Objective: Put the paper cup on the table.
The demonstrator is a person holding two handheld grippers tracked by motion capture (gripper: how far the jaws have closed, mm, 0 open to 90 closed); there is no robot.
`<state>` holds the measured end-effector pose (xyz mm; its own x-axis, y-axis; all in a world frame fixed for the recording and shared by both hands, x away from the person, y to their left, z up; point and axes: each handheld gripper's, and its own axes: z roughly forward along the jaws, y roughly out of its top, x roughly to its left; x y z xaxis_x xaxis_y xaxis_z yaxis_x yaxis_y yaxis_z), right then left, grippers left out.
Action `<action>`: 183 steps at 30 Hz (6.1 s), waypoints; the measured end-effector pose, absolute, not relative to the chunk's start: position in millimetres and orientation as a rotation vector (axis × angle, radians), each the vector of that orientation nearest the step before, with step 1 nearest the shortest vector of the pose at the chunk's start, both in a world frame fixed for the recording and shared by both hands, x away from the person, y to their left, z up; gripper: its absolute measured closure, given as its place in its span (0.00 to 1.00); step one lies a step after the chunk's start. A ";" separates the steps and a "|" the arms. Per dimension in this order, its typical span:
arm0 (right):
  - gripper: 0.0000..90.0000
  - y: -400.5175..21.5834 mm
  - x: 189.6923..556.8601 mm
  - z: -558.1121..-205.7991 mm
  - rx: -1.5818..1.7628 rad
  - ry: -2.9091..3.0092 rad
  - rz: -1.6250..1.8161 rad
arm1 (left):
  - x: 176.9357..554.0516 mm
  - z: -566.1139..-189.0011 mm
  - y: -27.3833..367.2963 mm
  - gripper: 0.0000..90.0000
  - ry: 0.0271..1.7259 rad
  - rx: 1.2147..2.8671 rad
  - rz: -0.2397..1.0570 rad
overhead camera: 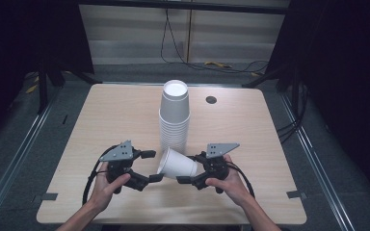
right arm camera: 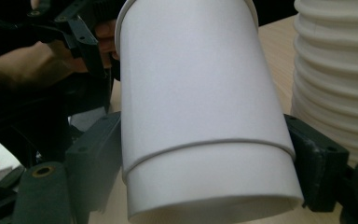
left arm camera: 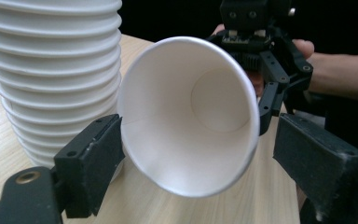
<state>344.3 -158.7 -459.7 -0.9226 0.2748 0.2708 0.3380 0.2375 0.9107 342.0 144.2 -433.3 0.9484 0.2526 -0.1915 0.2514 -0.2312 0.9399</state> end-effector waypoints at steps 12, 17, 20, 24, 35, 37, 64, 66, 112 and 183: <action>0.23 -154.1 340.2 -460.7 -0.561 -2.362 -1.890 | 342.8 -436.7 144.1 0.13 0.410 1.796 -0.008; 0.24 -152.7 337.5 -459.8 -0.537 -2.359 -1.884 | 344.0 -438.8 139.4 0.00 0.422 1.812 -0.009; 0.24 -152.0 337.2 -459.7 -0.521 -2.360 -1.886 | 343.4 -439.4 135.1 0.00 0.413 1.811 -0.021; 0.23 -150.7 336.1 -459.3 -0.501 -2.362 -1.880 | 342.8 -440.2 129.4 0.00 0.403 1.814 -0.043; 0.23 -147.9 333.7 -459.2 -0.456 -2.365 -1.884 | 343.7 -441.8 123.2 0.00 0.373 1.809 -0.093; 0.23 -147.2 333.4 -459.7 -0.452 -2.371 -1.882 | 343.7 -441.5 123.4 0.03 0.356 1.800 -0.109; 0.15 -147.8 334.6 -460.0 -0.525 -2.487 -1.757 | 342.6 -433.4 130.1 0.10 0.351 1.886 -0.047; 0.15 -148.2 334.2 -459.7 -0.525 -2.508 -1.750 | 342.3 -433.9 130.5 0.10 0.356 1.887 -0.045; 0.15 -189.2 323.7 -460.1 -0.987 -2.733 -1.815 | 363.5 -428.2 168.3 0.09 0.529 2.060 0.143; 0.16 -202.9 322.8 -463.2 -1.133 -2.736 -1.828 | 461.3 -419.5 151.3 0.09 0.864 2.495 0.371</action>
<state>322.8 -202.9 -463.2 -0.7372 0.6719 0.0712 0.3228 0.2577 0.9107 461.3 151.3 -419.5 0.7650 0.6366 0.0974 0.5092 -0.6906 0.5136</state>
